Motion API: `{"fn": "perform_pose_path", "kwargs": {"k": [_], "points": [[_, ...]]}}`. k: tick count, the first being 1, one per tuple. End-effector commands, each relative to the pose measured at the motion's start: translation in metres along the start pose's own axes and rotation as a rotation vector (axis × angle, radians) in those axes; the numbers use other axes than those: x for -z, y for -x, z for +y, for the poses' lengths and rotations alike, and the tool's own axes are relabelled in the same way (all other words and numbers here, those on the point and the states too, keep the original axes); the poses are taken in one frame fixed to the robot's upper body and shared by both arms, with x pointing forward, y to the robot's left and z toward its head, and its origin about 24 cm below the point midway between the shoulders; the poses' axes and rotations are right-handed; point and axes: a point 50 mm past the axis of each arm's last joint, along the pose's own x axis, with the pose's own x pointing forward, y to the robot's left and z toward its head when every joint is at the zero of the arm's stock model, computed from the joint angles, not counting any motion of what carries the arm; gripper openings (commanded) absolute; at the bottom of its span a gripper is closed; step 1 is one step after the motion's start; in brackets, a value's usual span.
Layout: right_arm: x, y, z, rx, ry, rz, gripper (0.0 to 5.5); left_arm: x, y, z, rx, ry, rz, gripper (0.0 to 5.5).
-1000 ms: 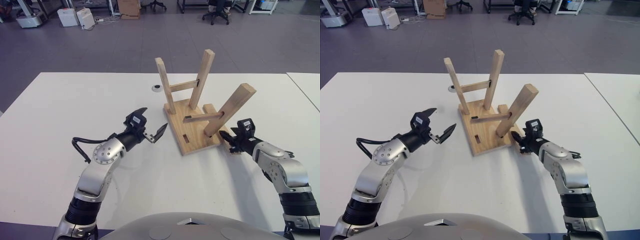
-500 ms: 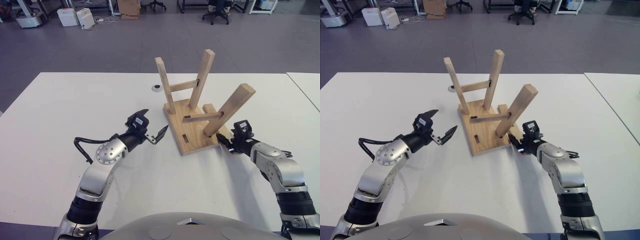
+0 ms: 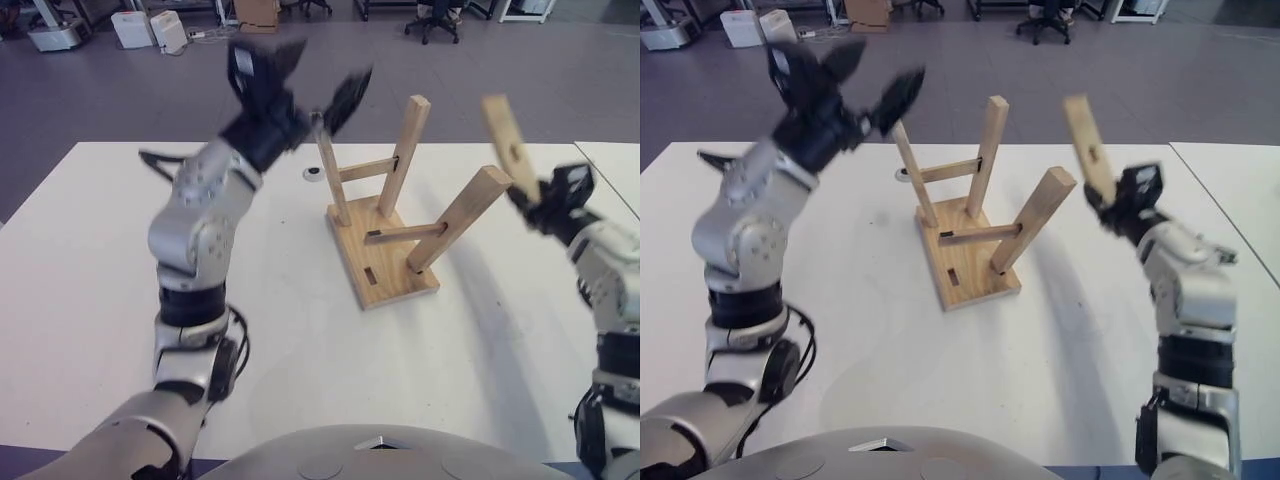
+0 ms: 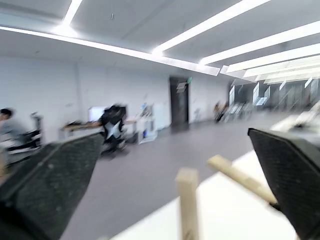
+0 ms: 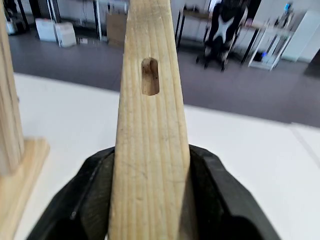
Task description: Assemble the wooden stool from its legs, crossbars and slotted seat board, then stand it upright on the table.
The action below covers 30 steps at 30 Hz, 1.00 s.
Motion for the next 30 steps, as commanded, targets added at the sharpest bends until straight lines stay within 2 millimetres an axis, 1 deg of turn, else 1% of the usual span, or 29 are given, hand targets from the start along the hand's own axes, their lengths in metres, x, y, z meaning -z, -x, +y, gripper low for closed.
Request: {"fn": "perform_pose_path", "kwargs": {"k": [1, 2, 4, 5, 6, 7, 9, 10, 11, 14, 17, 20, 21, 26, 28, 30], "points": [[-0.108, -0.001, 0.023, -0.199, 0.166, -0.428, 2.06, -0.036, -0.037, 0.004, 0.066, 0.213, -0.117, 5.4], [-0.131, 0.003, 0.034, -0.263, 0.224, -0.518, 2.06, -0.043, -0.043, 0.005, 0.082, 0.27, -0.14, 5.4], [-0.164, 0.011, 0.054, -0.364, 0.307, -0.652, 2.06, -0.055, -0.054, 0.005, 0.112, 0.349, -0.171, 5.4], [-0.178, 0.015, 0.065, -0.412, 0.334, -0.714, 2.06, -0.058, -0.058, 0.003, 0.131, 0.382, -0.185, 5.19], [-0.186, 0.018, 0.075, -0.459, 0.349, -0.757, 2.06, -0.062, -0.062, 0.001, 0.154, 0.403, -0.196, 5.05], [-0.19, 0.018, 0.084, -0.491, 0.365, -0.776, 2.06, -0.065, -0.064, -0.003, 0.178, 0.402, -0.208, 4.85], [-0.186, 0.012, 0.094, -0.521, 0.38, -0.767, 2.06, -0.069, -0.064, -0.01, 0.212, 0.4, -0.225, 4.38], [-0.183, 0.009, 0.096, -0.523, 0.388, -0.753, 2.06, -0.069, -0.064, -0.012, 0.222, 0.408, -0.23, 4.27], [-0.181, 0.006, 0.098, -0.522, 0.395, -0.736, 2.06, -0.07, -0.063, -0.012, 0.229, 0.437, -0.238, 4.0], [-0.176, 0.0, 0.099, -0.514, 0.405, -0.702, 2.06, -0.069, -0.06, -0.014, 0.239, 0.455, -0.239, 3.44], [-0.174, -0.006, 0.095, -0.482, 0.399, -0.679, 2.06, -0.066, -0.055, -0.017, 0.254, 0.465, -0.23, 2.91], [-0.176, -0.002, 0.1, -0.509, 0.416, -0.699, 2.06, -0.063, -0.054, -0.016, 0.23, 0.465, -0.217, 2.39], [-0.175, 0.0, 0.103, -0.522, 0.427, -0.703, 2.06, -0.062, -0.054, -0.015, 0.217, 0.465, -0.219, 2.3], [-0.171, 0.005, 0.111, -0.569, 0.464, -0.713, 2.06, -0.059, -0.056, -0.009, 0.173, 0.461, -0.221, 1.43], [-0.172, 0.005, 0.111, -0.57, 0.455, -0.719, 2.06, -0.058, -0.055, -0.01, 0.172, 0.459, -0.223, 1.17], [-0.172, 0.005, 0.111, -0.567, 0.446, -0.723, 2.06, -0.058, -0.055, -0.011, 0.176, 0.459, -0.227, 1.06]]}}
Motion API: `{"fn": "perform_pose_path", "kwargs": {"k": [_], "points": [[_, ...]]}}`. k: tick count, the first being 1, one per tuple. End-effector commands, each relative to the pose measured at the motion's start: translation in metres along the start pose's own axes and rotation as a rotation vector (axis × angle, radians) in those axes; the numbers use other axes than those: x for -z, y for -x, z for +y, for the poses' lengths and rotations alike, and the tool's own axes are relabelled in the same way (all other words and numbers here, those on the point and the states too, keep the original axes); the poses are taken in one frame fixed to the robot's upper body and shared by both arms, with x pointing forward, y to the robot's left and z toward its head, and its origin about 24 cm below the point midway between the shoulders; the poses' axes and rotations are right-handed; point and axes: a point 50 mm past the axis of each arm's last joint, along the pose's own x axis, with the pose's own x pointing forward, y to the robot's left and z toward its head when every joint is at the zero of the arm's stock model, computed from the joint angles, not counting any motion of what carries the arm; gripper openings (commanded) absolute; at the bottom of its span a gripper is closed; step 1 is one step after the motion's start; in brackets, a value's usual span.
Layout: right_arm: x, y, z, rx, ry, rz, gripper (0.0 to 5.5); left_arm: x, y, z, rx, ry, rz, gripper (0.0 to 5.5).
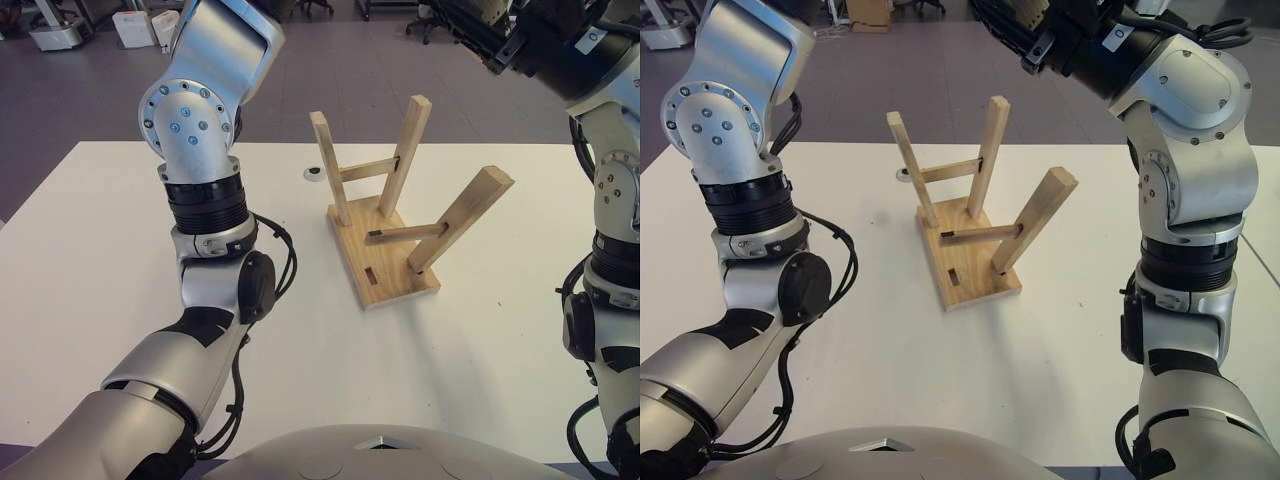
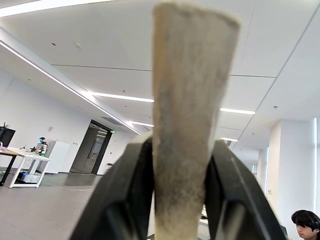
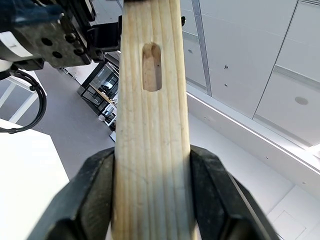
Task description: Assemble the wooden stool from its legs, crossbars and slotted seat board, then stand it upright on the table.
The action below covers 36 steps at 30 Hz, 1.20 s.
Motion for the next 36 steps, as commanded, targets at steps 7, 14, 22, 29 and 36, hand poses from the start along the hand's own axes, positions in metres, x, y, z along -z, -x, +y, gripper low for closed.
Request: {"fn": "perform_pose_path", "kwargs": {"k": [7, 14, 22, 29, 36], "points": [[-0.006, 0.003, -0.004, 0.05, -0.03, -0.032, 2.93, -0.002, 0.024, 0.017, -0.109, -0.051, -0.027, 1.02], [0.07, 0.082, -0.047, 0.408, -0.315, 0.295, 3.37, -0.029, 0.138, 0.028, -0.437, -0.215, 0.014, 1.02], [0.2, 0.167, 0.101, 0.15, -0.437, 0.898, 3.37, 0.047, 0.225, 0.019, -0.855, -0.105, 0.16, 1.02], [0.197, 0.152, 0.19, -0.226, -0.485, 0.864, 3.37, 0.092, 0.246, 0.018, -1.086, 0.053, 0.093, 1.02], [0.182, 0.134, 0.194, -0.279, -0.471, 0.778, 3.37, 0.101, 0.255, 0.022, -1.116, -0.128, 0.226, 1.02]]}}
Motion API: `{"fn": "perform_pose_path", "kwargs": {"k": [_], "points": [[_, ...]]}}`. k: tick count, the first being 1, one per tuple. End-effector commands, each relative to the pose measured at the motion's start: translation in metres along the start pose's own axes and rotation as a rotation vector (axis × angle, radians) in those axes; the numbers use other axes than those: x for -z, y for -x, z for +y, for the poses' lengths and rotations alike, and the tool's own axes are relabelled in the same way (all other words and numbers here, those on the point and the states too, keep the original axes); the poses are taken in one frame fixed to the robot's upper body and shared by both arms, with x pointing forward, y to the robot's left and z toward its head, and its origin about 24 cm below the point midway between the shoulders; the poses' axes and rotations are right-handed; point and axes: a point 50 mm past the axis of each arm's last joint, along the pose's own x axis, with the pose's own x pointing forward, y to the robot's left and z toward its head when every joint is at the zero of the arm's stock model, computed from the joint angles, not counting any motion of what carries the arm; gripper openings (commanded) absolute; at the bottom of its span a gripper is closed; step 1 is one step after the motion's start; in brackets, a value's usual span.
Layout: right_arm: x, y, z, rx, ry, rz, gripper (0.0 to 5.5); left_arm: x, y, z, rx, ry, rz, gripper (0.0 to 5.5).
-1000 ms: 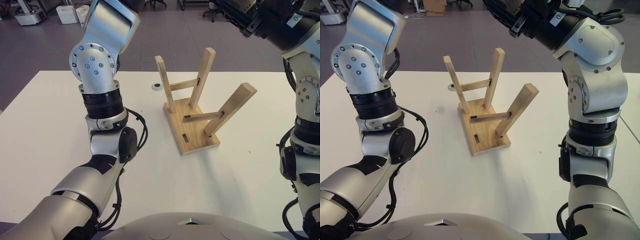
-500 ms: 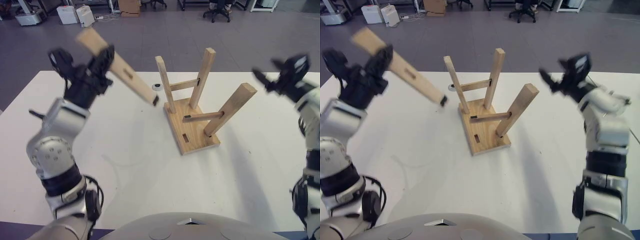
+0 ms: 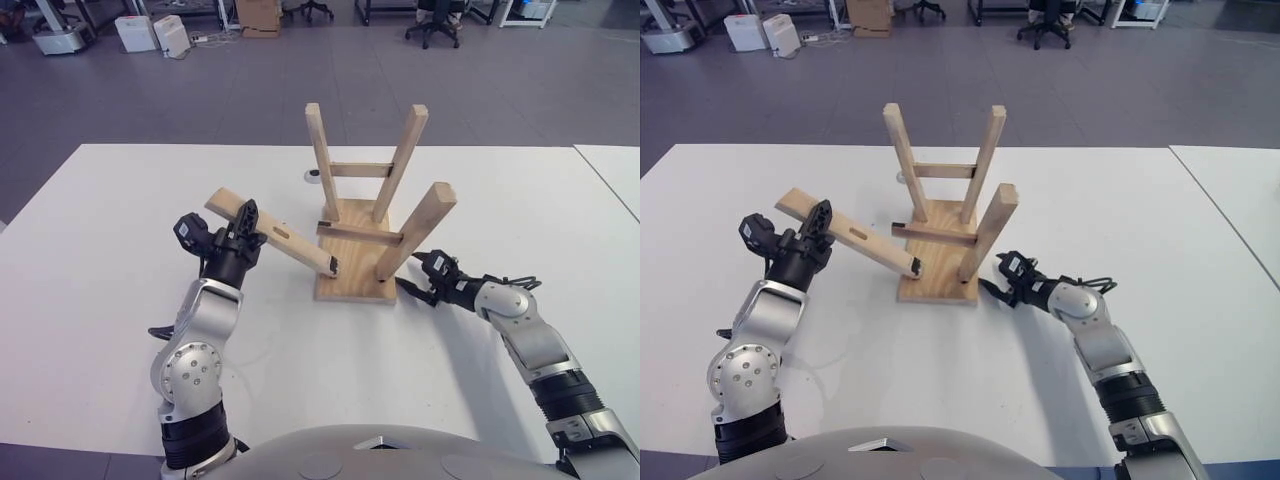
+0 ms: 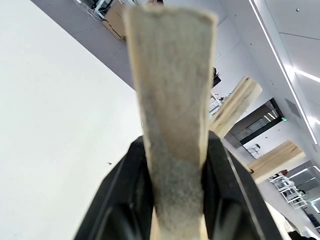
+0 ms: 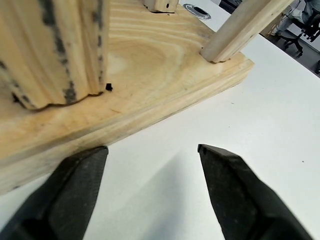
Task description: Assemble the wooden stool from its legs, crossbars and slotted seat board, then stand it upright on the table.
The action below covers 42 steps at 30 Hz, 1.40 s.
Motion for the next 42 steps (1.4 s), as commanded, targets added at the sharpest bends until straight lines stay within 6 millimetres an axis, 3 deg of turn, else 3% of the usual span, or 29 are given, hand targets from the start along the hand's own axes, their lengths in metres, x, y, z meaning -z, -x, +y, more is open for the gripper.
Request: {"fn": "perform_pose_path", "kwargs": {"k": [1, 4, 10, 17, 23, 26, 30, 34, 36, 39, 42], "points": [[-0.007, -0.002, 0.006, -0.036, 0.027, -0.008, 3.37, 0.003, -0.003, 0.002, -0.006, -0.176, 0.017, 1.02], [-0.007, -0.002, 0.003, -0.021, 0.048, -0.001, 3.37, -0.002, -0.004, -0.005, 0.015, -0.297, 0.017, 1.02], [-0.013, -0.006, -0.004, 0.019, 0.075, -0.022, 3.37, -0.003, -0.002, -0.013, -0.005, -0.346, 0.095, 1.02], [-0.025, -0.01, -0.005, 0.035, 0.084, -0.076, 3.37, 0.023, -0.005, -0.028, 0.006, -0.481, 0.187, 1.02], [-0.032, -0.011, -0.005, 0.034, 0.092, -0.087, 3.37, 0.027, -0.001, -0.038, 0.06, -0.569, 0.178, 1.02], [-0.032, -0.011, -0.003, 0.03, 0.097, -0.087, 3.37, 0.038, -0.006, -0.043, 0.11, -0.648, 0.229, 1.02], [-0.035, -0.013, -0.001, 0.026, 0.102, -0.092, 3.37, 0.058, -0.007, -0.037, 0.13, -0.755, 0.342, 1.02], [-0.034, -0.013, 0.0, 0.026, 0.099, -0.089, 3.37, 0.071, -0.003, -0.012, 0.073, -0.833, 0.488, 1.96], [-0.032, -0.012, 0.001, 0.03, 0.092, -0.084, 3.37, 0.067, -0.005, -0.012, 0.094, -0.813, 0.483, 2.32], [-0.029, -0.01, -0.002, 0.057, 0.078, -0.079, 3.37, 0.053, -0.011, -0.036, 0.223, -0.731, 0.365, 2.83], [-0.029, 0.001, -0.018, 0.152, 0.034, -0.092, 3.37, 0.041, -0.007, -0.061, 0.359, -0.648, 0.266, 2.83]]}}
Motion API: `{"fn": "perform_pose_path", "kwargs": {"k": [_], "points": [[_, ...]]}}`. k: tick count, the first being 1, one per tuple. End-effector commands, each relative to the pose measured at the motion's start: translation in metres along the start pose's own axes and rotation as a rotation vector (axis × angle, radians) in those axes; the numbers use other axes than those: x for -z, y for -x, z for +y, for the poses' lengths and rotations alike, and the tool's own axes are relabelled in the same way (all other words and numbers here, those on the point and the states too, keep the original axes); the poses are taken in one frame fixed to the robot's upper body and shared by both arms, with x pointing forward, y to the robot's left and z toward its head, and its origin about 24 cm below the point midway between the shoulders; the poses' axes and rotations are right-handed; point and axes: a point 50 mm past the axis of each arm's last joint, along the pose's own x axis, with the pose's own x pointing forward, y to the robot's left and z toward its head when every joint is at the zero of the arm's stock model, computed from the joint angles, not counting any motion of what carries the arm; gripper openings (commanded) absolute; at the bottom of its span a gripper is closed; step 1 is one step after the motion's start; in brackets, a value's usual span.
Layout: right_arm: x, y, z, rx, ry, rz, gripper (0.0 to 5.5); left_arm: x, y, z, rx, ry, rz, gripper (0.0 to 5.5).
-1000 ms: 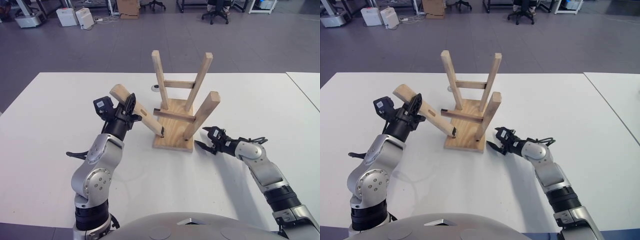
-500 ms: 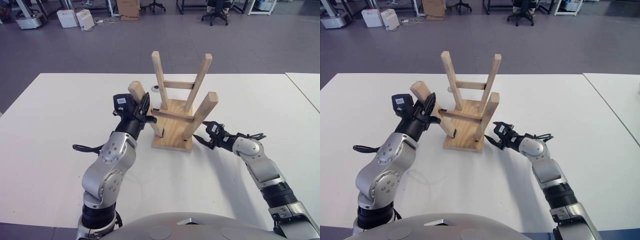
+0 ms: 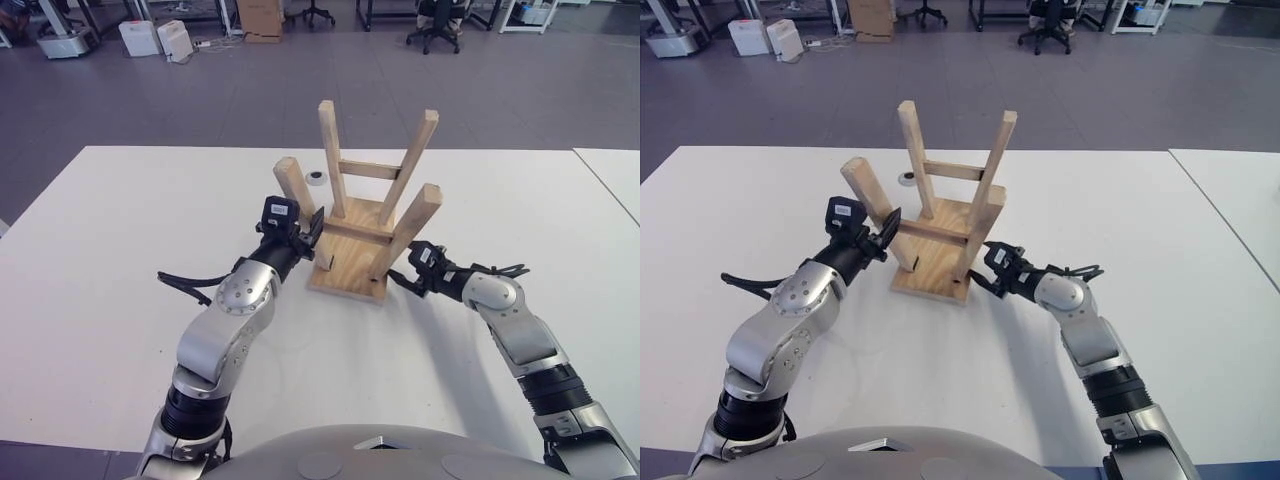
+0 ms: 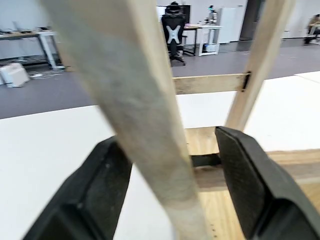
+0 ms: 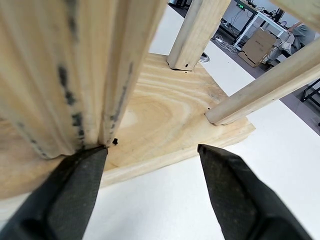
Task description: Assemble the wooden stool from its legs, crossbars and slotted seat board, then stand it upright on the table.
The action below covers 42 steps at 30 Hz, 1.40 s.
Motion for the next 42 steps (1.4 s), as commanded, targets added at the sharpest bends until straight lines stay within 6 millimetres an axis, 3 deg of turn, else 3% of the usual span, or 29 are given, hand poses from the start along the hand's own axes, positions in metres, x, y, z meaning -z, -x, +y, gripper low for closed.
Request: {"fn": "perform_pose_path", "kwargs": {"k": [1, 5, 7, 9, 11, 14, 16, 17, 18, 20, 24, 25, 27, 30, 33, 34, 37, 38, 39, 41, 42], "points": [[-0.004, 0.017, -0.03, 0.171, -0.068, -0.035, 3.37, -0.012, 0.008, -0.012, 0.113, 0.092, -0.066, 2.83], [-0.018, 0.053, -0.078, 0.386, -0.134, -0.097, 3.37, -0.023, 0.035, 0.007, 0.13, 0.137, -0.117, 2.83], [-0.039, 0.069, -0.103, 0.475, -0.13, -0.171, 3.37, -0.045, 0.042, 0.018, 0.178, 0.091, -0.199, 2.83], [-0.074, 0.08, -0.121, 0.536, -0.132, -0.293, 3.37, -0.083, 0.046, 0.01, 0.331, 0.041, -0.357, 2.83], [-0.12, 0.083, -0.126, 0.515, -0.174, -0.478, 3.37, -0.118, 0.054, 0.009, 0.497, 0.043, -0.504, 2.83], [-0.185, 0.093, -0.123, 0.405, -0.236, -0.722, 3.37, -0.173, 0.037, 0.043, 0.517, 0.022, -0.595, 2.83], [-0.212, 0.096, -0.118, 0.304, -0.311, -0.799, 3.37, -0.184, 0.018, 0.051, 0.602, 0.09, -0.57, 2.83], [-0.216, 0.092, -0.111, 0.254, -0.328, -0.783, 3.37, -0.173, 0.001, 0.053, 0.608, 0.09, -0.495, 2.83], [-0.218, 0.089, -0.105, 0.218, -0.34, -0.76, 3.37, -0.161, -0.013, 0.054, 0.616, 0.084, -0.425, 2.83], [-0.202, 0.08, -0.092, 0.133, -0.394, -0.683, 3.37, -0.126, -0.025, 0.048, 0.657, 0.076, -0.291, 2.83], [-0.103, 0.037, -0.045, 0.054, -0.566, -0.286, 3.37, -0.026, -0.047, 0.052, 0.654, 0.193, -0.017, 2.83], [-0.09, 0.031, -0.039, 0.06, -0.576, -0.238, 3.37, -0.009, -0.05, 0.047, 0.665, 0.18, 0.029, 2.83], [-0.09, 0.025, -0.04, 0.064, -0.551, -0.246, 3.37, 0.005, -0.05, 0.034, 0.716, 0.16, 0.049, 2.83], [-0.099, 0.021, -0.041, 0.035, -0.522, -0.288, 3.37, 0.004, -0.054, 0.027, 0.729, 0.178, 0.018, 2.83], [-0.113, 0.027, -0.043, 0.023, -0.483, -0.349, 3.37, -0.021, -0.048, 0.025, 0.748, 0.175, -0.067, 2.83], [-0.121, 0.033, -0.049, 0.033, -0.469, -0.395, 3.37, -0.036, -0.046, 0.027, 0.754, 0.177, -0.111, 2.83], [-0.175, 0.075, -0.095, 0.127, -0.393, -0.659, 3.37, -0.125, -0.032, 0.048, 0.776, 0.139, -0.36, 2.83], [-0.187, 0.086, -0.101, 0.144, -0.34, -0.691, 3.37, -0.147, -0.025, 0.051, 0.806, 0.13, -0.419, 2.83], [-0.191, 0.091, -0.101, 0.126, -0.314, -0.693, 3.37, -0.157, -0.02, 0.054, 0.836, 0.121, -0.436, 2.83], [-0.176, 0.084, -0.092, 0.088, -0.314, -0.611, 3.37, -0.145, -0.021, 0.056, 0.84, 0.121, -0.374, 2.83], [-0.16, 0.076, -0.084, 0.055, -0.344, -0.552, 3.37, -0.126, -0.026, 0.053, 0.834, 0.116, -0.304, 2.83]]}}
